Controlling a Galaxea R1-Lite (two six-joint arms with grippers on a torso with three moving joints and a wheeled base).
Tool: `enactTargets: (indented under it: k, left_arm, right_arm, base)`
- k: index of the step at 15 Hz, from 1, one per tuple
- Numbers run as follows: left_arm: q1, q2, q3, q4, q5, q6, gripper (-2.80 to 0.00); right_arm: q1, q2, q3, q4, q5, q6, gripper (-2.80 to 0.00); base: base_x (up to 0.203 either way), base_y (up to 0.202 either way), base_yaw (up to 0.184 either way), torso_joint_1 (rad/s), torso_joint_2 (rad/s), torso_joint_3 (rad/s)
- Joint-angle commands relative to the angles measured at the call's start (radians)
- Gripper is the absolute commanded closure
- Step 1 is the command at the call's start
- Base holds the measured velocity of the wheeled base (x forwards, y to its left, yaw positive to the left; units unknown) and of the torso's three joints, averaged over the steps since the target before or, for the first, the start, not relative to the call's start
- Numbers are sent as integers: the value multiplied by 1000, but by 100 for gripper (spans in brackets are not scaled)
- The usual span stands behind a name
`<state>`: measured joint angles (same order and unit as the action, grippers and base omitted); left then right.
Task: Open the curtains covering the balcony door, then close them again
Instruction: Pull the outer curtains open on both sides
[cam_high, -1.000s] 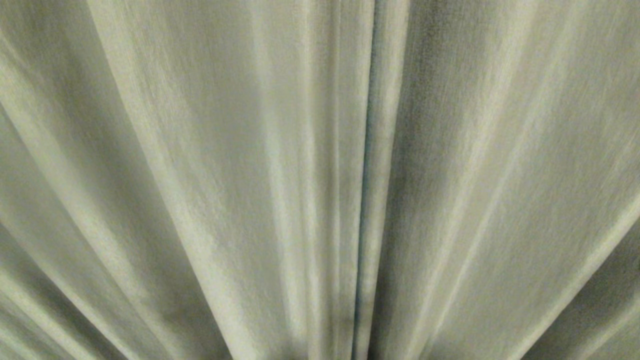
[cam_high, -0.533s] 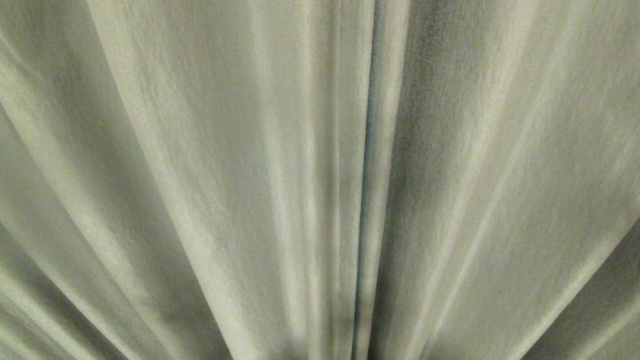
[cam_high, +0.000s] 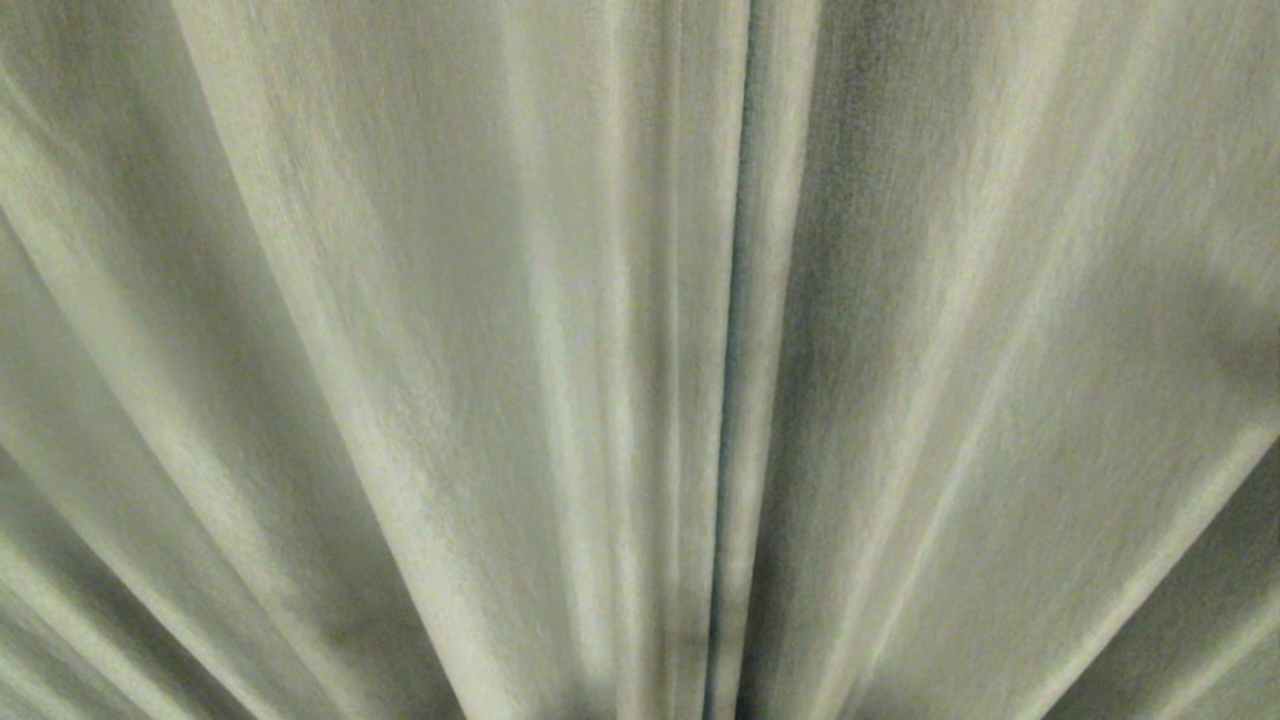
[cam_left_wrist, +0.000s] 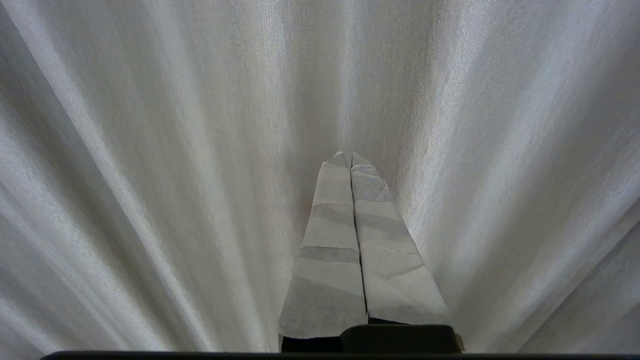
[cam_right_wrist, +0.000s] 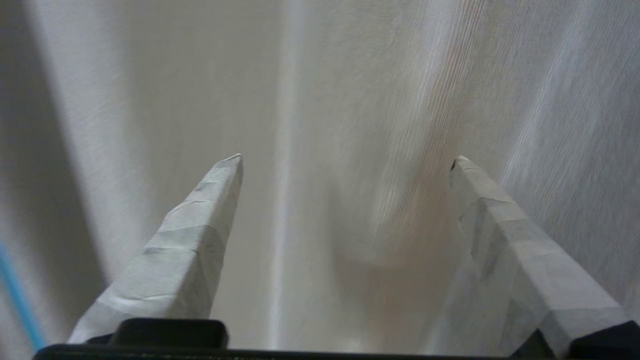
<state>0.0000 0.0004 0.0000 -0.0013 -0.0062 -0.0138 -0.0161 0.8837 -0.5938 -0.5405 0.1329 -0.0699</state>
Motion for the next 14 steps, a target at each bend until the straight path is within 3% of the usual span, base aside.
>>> enactTargets:
  k: [1, 14]
  left_arm:
    - [0, 0, 0, 0, 0, 0, 0]
    - [0, 0, 0, 0, 0, 0, 0]
  right_arm:
    - [-33, 105, -36, -20, 0, -3, -280]
    - [-58, 428, -193, -193, -40, 0, -280]
  base:
    - [0, 0, 0, 0, 0, 0]
    - [0, 0, 0, 0, 0, 0]
